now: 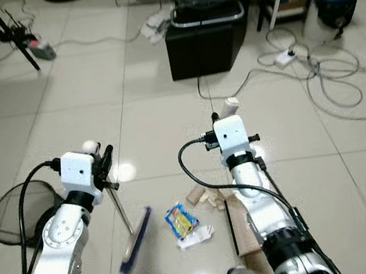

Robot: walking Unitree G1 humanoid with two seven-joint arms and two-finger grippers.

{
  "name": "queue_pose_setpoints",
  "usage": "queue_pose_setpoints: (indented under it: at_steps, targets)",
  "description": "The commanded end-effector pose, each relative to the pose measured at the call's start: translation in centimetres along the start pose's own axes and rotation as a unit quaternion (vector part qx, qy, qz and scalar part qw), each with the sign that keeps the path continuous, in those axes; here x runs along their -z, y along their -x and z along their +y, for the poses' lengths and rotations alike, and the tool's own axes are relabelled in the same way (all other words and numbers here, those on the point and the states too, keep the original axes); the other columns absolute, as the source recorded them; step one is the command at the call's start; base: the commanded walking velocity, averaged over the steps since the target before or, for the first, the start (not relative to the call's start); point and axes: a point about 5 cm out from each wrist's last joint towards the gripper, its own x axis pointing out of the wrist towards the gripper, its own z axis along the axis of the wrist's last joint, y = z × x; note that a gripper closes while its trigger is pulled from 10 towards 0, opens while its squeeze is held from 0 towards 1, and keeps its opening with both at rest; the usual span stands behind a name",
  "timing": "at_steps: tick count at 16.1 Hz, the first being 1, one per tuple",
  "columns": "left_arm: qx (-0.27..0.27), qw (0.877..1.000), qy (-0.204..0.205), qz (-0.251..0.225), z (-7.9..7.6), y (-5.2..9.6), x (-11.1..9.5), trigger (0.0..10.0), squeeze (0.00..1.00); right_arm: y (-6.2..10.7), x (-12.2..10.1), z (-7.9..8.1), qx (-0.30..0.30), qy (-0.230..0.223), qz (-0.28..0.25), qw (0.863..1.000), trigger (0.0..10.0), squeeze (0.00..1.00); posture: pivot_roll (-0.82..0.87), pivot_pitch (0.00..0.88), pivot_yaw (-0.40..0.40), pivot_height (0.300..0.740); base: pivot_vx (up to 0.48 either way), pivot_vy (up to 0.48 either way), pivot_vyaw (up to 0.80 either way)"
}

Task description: Sweep floor

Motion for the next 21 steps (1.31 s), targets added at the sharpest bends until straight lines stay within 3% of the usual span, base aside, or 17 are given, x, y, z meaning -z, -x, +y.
queue_pose_setpoints:
  at_steps: [1,6,11,18,21]
  targets:
    - [-0.009,1.0,-0.003,0.001,-0.1,-0.1,0.2,10.0,0.0,-0.2,-0.2,0.3,0.007,-0.001,-0.012,1.0,10.0,0.0,-0.01,0.268,0.066,0.74,0.0,0.0,0.0]
    - [-0.014,1.0,0.024,-0.011,-1.4,-0.2,0.4,10.0,0.0,-0.6,-0.9,2.9,-0.003,-0.021,-0.038,0.999,10.0,0.0,-0.01,0.286,0.067,0.74,0.0,0.0,0.0]
    - [-0.046,0.988,0.147,-0.001,-2.3,-0.8,0.6,10.0,0.0,-0.1,-1.3,5.4,-0.05,-0.048,-0.052,0.996,10.0,0.0,-0.02,0.287,0.073,0.74,0.0,0.0,0.0]
    - [-0.087,0.959,0.268,-0.016,-2.2,-2.0,-0.1,10.0,0.0,-0.1,-0.4,5.2,-0.057,-0.039,-0.036,0.997,10.0,0.0,-0.03,0.268,0.067,0.74,0.0,0.0,0.0]
    - [-0.038,0.962,0.268,-0.031,-3.3,-2.7,-0.9,10.0,0.0,-0.4,-0.3,4.6,-0.049,-0.041,-0.034,0.997,10.0,0.0,-0.03,0.239,0.064,0.74,0.0,0.0,0.0]
